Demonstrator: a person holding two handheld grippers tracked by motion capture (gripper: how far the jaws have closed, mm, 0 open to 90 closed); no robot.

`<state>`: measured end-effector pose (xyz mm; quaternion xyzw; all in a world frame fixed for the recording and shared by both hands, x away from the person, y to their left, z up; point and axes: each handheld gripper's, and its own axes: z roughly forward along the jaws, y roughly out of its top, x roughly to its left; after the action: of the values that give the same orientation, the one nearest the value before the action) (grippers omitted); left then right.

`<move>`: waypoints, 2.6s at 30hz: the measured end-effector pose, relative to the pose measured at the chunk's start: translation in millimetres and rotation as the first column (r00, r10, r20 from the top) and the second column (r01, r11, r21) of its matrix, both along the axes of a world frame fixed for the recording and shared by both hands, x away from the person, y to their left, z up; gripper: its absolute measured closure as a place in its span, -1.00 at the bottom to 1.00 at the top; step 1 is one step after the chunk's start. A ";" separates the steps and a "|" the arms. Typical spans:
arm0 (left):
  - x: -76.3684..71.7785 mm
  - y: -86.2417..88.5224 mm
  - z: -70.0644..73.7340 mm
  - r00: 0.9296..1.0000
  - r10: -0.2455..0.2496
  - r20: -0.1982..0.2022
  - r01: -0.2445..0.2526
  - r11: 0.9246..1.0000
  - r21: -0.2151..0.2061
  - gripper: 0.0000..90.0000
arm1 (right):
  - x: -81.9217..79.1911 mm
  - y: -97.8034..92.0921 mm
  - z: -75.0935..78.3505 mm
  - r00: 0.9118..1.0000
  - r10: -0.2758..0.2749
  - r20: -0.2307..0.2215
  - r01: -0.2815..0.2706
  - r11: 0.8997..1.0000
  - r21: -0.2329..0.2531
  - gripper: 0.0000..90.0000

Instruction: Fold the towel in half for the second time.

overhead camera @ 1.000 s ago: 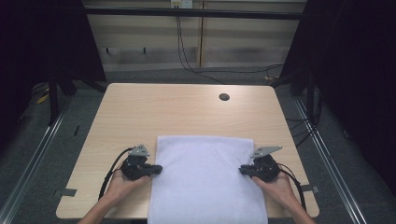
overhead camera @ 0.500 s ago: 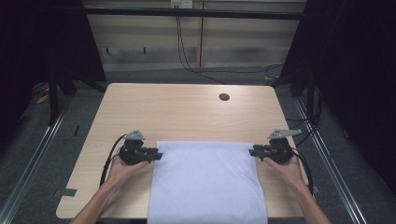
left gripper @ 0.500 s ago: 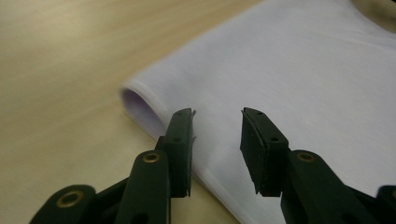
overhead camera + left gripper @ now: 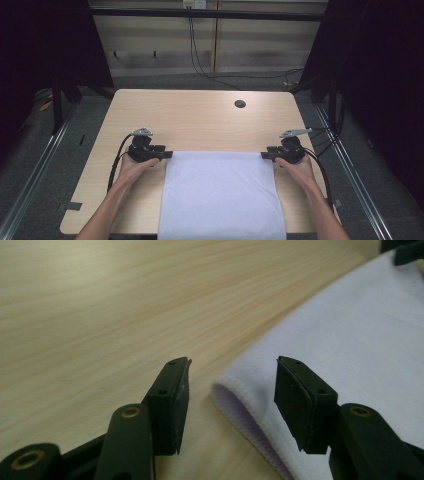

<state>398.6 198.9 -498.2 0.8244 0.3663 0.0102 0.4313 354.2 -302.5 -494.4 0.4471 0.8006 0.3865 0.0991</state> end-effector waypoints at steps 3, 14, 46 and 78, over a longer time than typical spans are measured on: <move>0.4 -3.3 -4.6 1.000 0.000 -0.006 0.000 1.000 0.029 0.08 | -0.1 -2.3 -3.7 1.000 -0.007 -0.019 0.007 1.000 0.012 0.23; 2.6 -10.0 -6.7 0.995 -0.086 -0.049 0.087 0.996 0.015 0.87 | 0.6 3.6 -6.9 0.998 0.025 -0.062 -0.025 1.000 -0.001 0.80; 43.2 -1.7 108.8 0.984 0.027 0.179 -0.010 0.996 -0.092 0.93 | 45.3 -4.3 99.6 0.983 -0.077 0.168 0.056 0.991 0.123 0.91; -97.1 17.2 52.3 0.961 -0.231 0.152 0.238 0.971 -0.027 0.89 | -110.1 2.5 57.6 0.983 0.137 0.120 -0.151 0.983 0.109 0.87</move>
<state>301.6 216.1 -445.9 0.8492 0.2332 0.0117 0.4737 244.1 -300.0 -436.8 0.3707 0.7999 0.4634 0.0891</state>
